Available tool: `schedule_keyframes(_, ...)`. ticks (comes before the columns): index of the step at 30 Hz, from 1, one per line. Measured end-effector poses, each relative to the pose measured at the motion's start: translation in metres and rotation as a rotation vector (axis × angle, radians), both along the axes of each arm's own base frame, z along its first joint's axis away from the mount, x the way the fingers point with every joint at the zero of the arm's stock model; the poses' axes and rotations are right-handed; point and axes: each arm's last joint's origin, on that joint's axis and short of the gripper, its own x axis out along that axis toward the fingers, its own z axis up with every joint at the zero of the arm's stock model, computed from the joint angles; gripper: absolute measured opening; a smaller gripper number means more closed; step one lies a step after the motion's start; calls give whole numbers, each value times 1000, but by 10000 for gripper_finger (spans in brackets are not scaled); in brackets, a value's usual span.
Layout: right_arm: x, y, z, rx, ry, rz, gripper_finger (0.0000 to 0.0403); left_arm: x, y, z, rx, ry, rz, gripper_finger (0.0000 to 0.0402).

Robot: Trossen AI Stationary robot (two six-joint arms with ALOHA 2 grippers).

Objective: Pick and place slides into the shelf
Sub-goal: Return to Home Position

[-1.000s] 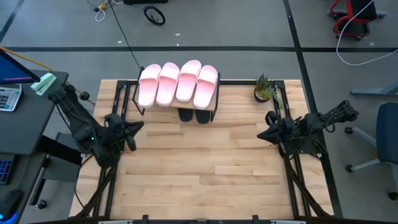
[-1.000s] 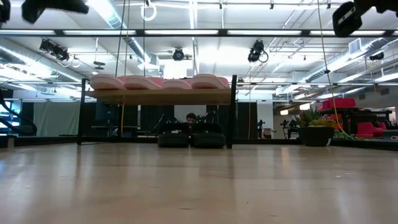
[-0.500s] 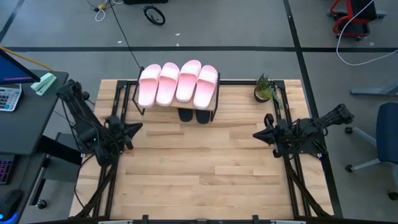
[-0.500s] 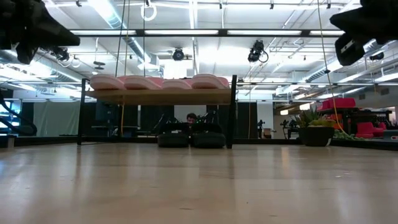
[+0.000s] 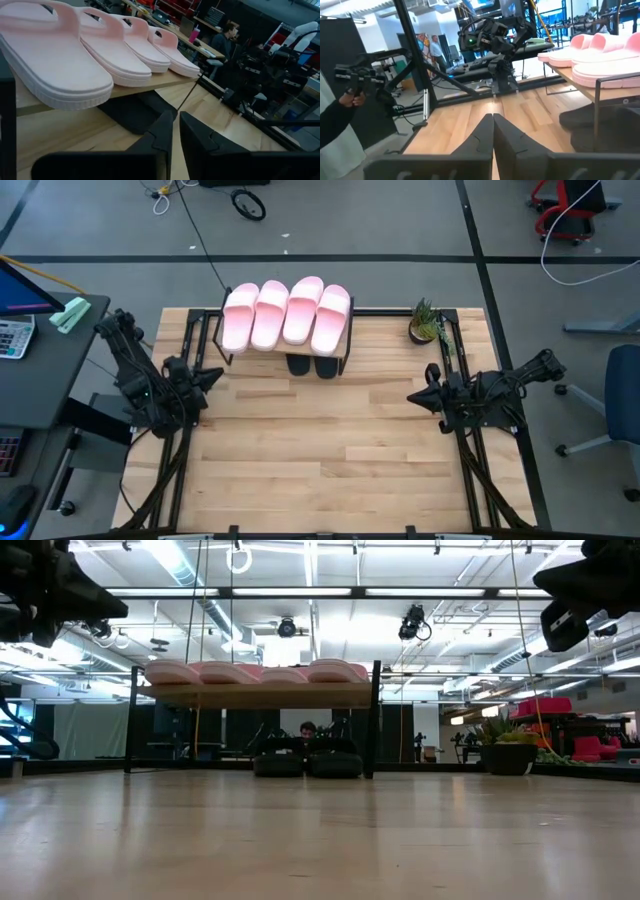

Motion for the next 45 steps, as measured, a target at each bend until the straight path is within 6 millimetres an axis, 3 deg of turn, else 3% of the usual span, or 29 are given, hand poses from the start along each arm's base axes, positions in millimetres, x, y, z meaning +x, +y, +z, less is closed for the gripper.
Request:
schedule_keyframes(16, 0, 0, -5, -6, 52, 0, 9, 0, 1, 1, 86, -90, 46, 29)
schedule_keyframes(30, 0, 0, -5, 3, 53, 1, 9, -3, 3, -56, 97, -104, 30, 31)
schedule_keyframes(36, 0, 0, -5, -21, 51, 0, 9, -9, 5, -52, 242, -24, -67, 23)
schedule_keyframes(45, 0, 0, -5, -54, 49, -1, 9, -13, -3, -49, 279, -25, -226, 37)
